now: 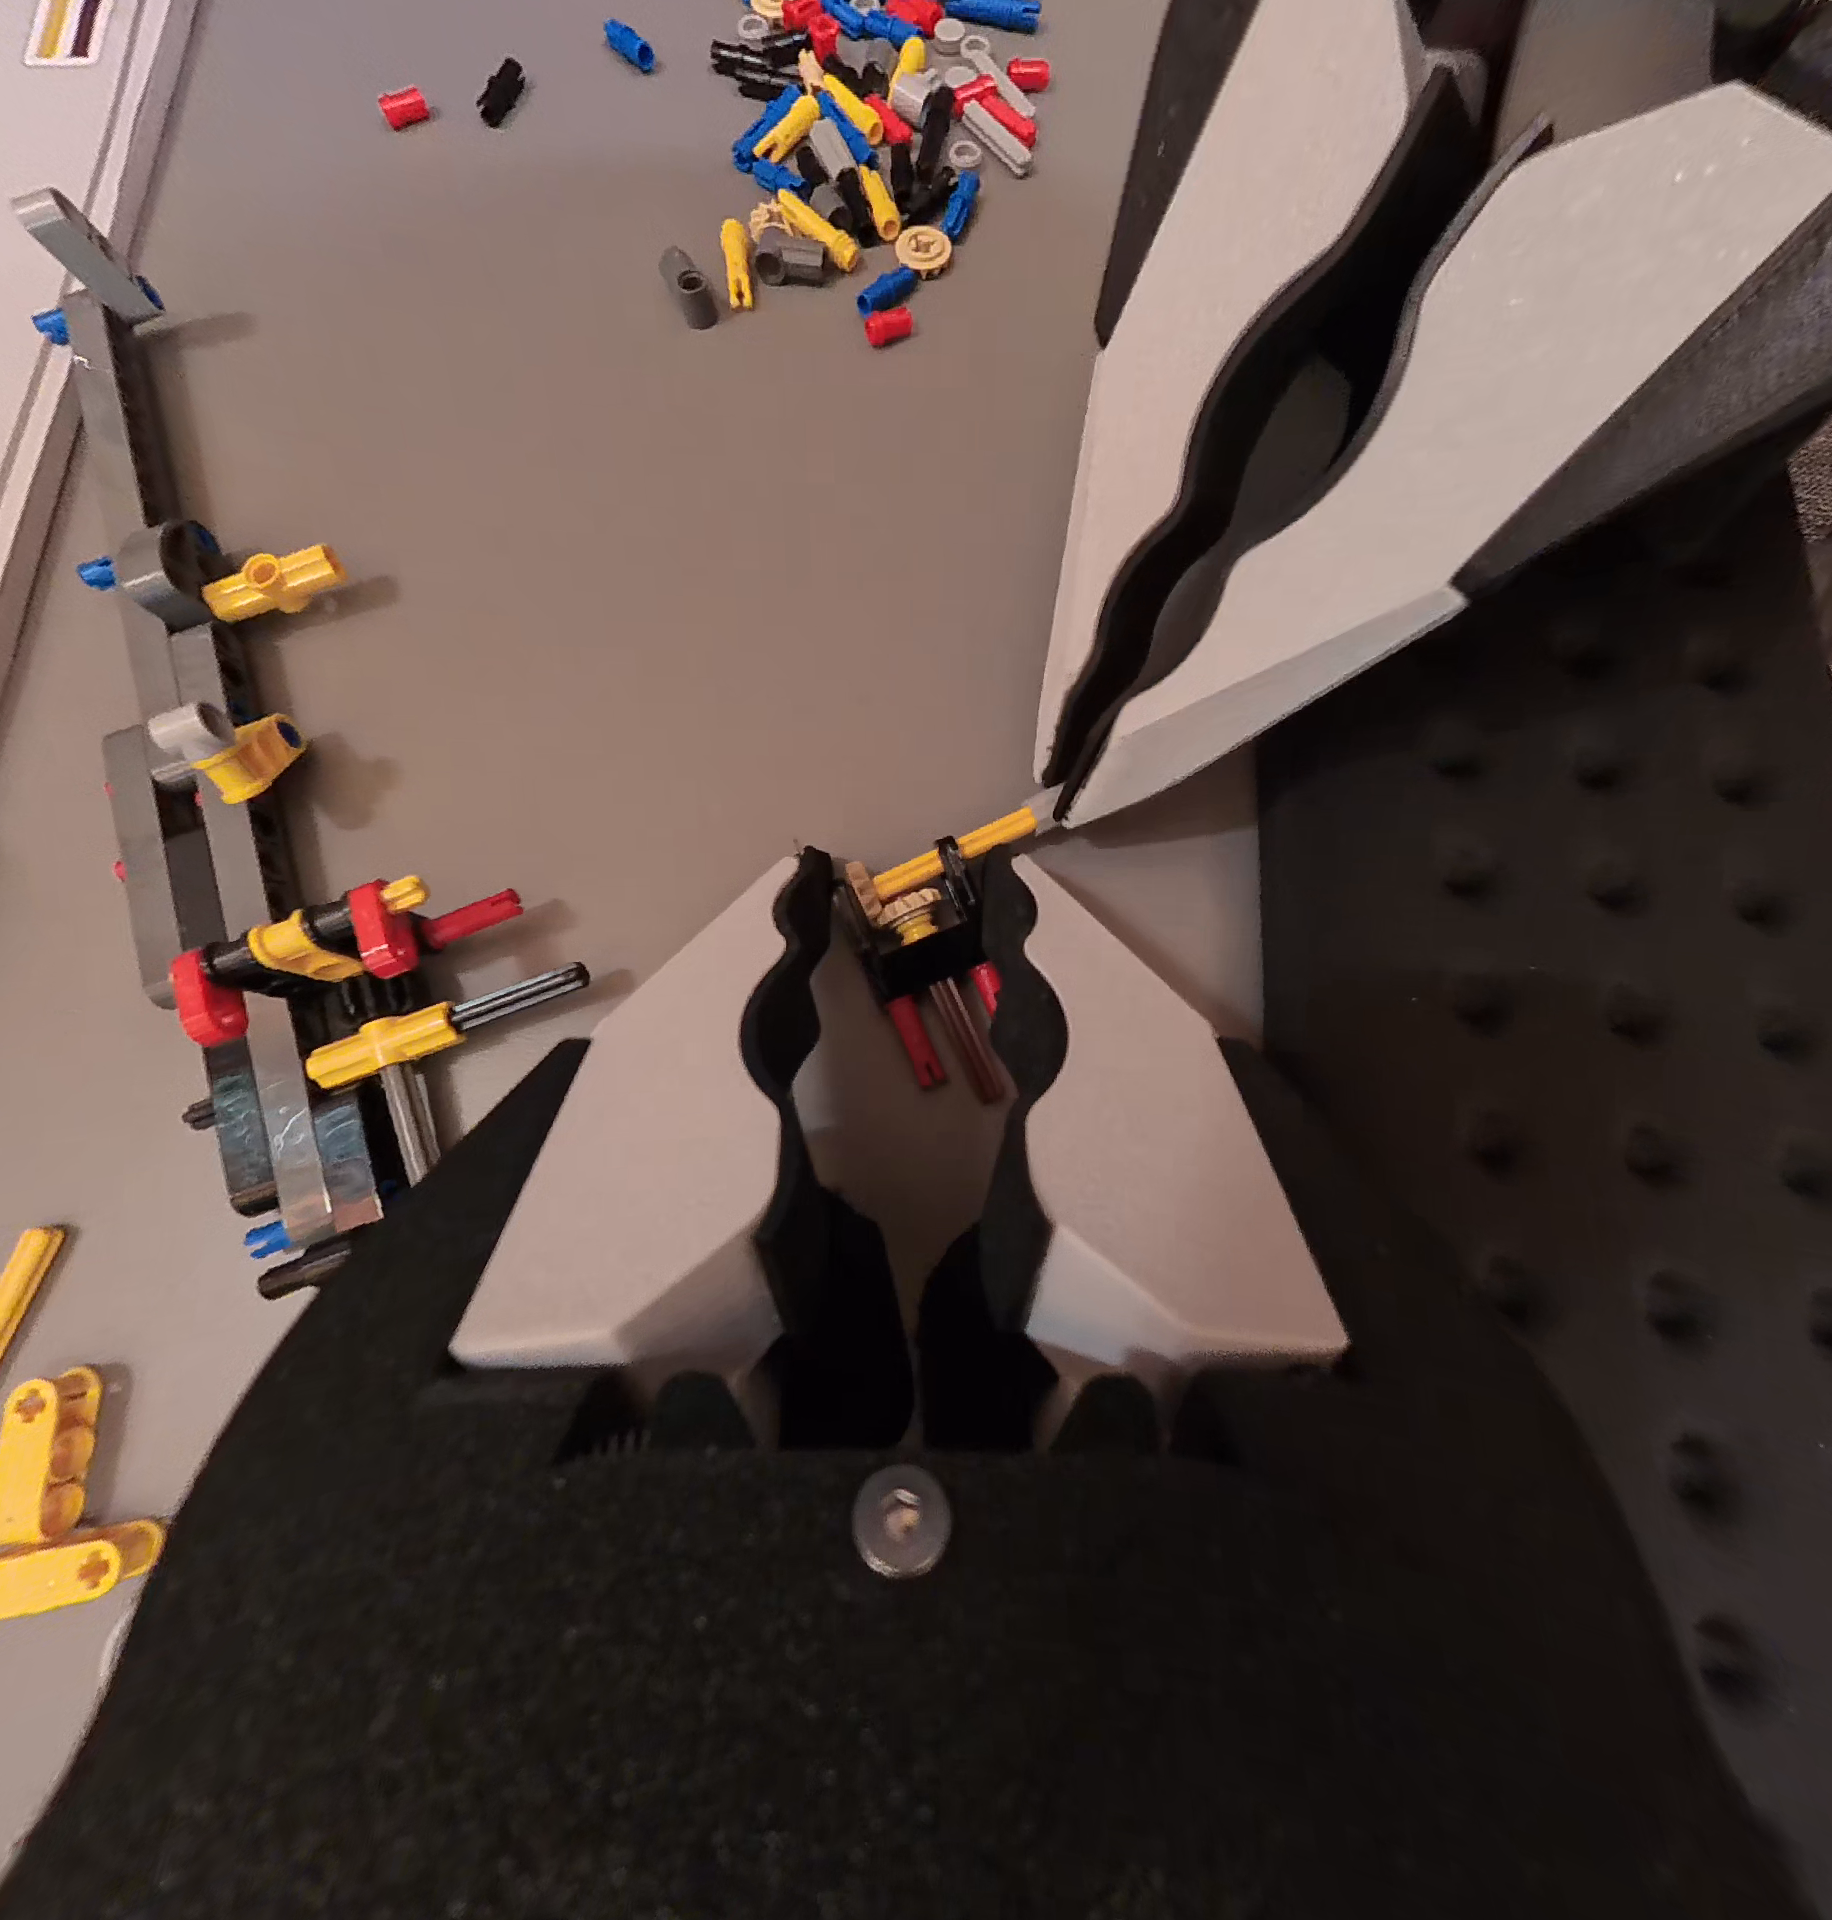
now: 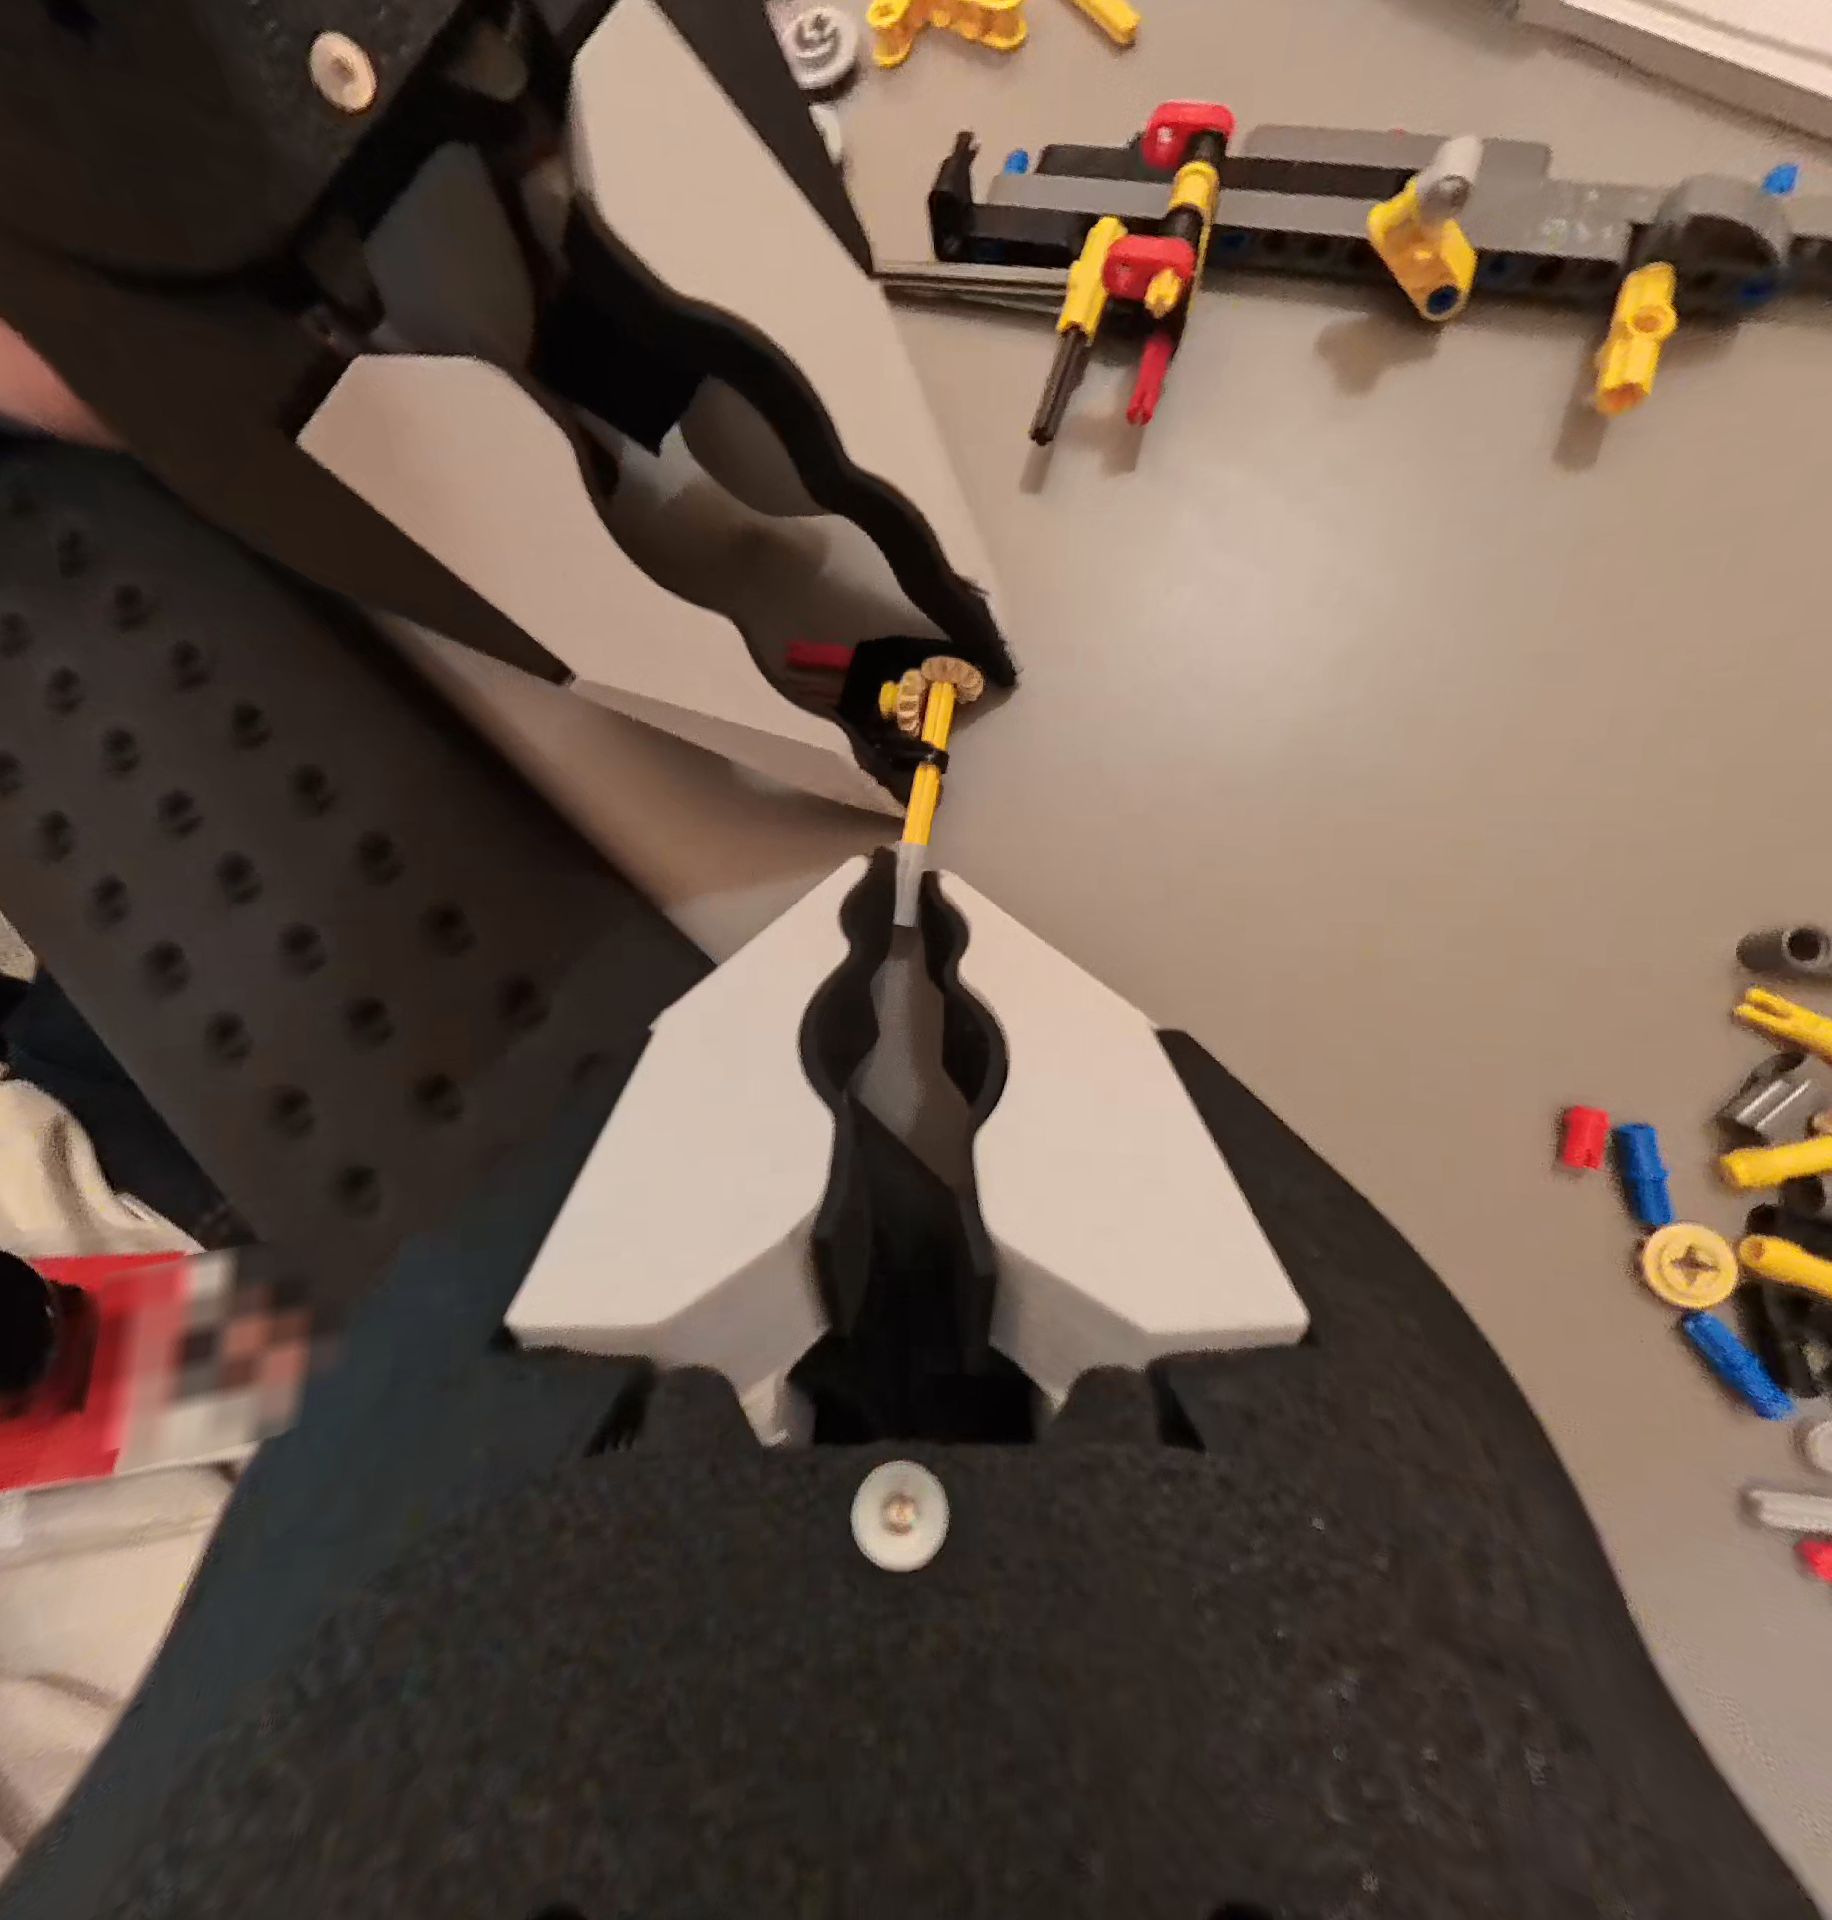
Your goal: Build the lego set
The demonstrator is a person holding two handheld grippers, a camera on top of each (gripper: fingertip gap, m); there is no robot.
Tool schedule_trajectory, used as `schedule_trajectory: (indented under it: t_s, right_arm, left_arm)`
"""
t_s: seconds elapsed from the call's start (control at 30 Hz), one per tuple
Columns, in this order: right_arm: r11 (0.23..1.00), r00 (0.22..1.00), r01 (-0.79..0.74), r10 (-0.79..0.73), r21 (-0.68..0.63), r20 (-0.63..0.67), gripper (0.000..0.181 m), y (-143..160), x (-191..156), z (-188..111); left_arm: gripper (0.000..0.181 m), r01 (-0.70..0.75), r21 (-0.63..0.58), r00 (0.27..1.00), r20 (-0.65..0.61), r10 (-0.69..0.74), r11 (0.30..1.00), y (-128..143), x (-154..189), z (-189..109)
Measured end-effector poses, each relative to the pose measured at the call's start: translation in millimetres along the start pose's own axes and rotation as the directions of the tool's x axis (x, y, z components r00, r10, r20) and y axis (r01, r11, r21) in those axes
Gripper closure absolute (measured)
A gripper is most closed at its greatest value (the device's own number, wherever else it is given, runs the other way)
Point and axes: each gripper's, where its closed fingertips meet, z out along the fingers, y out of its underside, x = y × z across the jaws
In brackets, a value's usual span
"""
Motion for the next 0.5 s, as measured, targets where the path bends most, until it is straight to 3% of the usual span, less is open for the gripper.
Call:
schedule_trajectory:
  t_s: [0.23, 0.33, 0.5]
  right_arm:
    - [0.997, 0.997, -0.071, 0.071, -0.042, 0.01, 0.176, 1.1, -0.2, 0.1]
    - [0.99, 0.993, -0.104, 0.108, -0.091, 0.038, 0.161, 5.7, -4.3, -0.8]
    - [0.995, 0.998, -0.05, 0.047, -0.091, -0.039, 0.175, 4.9, 0.6, 2.5]
  left_arm:
    - [0.153, -0.005, 0.0, 1.0, 0.01, 0.005, 1.0, 0.2, -0.3, 0.0]
    - [0.153, 0.0, 0.0, 1.0, 0.007, 0.0, 1.0, 0.2, -0.3, 0.1]
    - [0.153, 0.011, 0.001, 1.0, 0.009, -0.011, 1.0, 0.2, -0.4, 0.1]
